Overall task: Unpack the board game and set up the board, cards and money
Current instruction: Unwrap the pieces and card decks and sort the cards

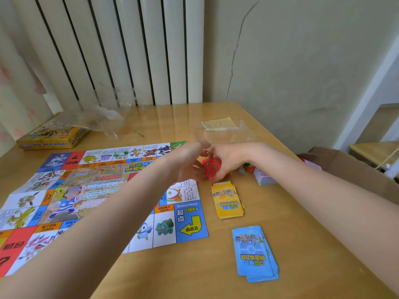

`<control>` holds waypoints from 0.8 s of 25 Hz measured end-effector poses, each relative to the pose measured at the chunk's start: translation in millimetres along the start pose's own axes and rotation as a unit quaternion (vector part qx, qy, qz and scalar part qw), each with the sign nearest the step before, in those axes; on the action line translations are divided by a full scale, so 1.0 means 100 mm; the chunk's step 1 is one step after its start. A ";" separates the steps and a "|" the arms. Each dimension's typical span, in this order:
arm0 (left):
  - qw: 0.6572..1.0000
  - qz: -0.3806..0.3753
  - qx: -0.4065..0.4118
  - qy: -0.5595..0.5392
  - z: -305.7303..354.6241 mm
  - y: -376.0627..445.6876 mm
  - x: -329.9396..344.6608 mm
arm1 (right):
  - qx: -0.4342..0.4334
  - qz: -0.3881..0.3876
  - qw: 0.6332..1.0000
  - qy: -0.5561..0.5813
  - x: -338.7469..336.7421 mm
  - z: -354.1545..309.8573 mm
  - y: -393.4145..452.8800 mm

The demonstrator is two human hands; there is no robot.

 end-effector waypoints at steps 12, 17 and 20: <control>0.999 0.029 0.019 -0.018 0.07 -0.02 0.09 | 0.164 0.059 0.965 0.194 -0.02 0.20 -0.20; 0.999 0.025 -0.002 -0.022 0.07 -0.04 0.12 | 0.185 0.067 0.948 0.250 0.02 0.21 -0.23; 0.999 0.036 0.009 -0.026 0.08 -0.10 0.09 | 0.179 0.075 0.956 0.221 -0.01 0.20 -0.26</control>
Point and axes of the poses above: each hand's wrist, its own y-axis towards the middle knuckle, its own x-axis out of the palm, z = x × y, the point moved 10 cm from there along y, towards the middle knuckle, and after that the axes turned 13 degrees about -y, right-handed, at the moved point
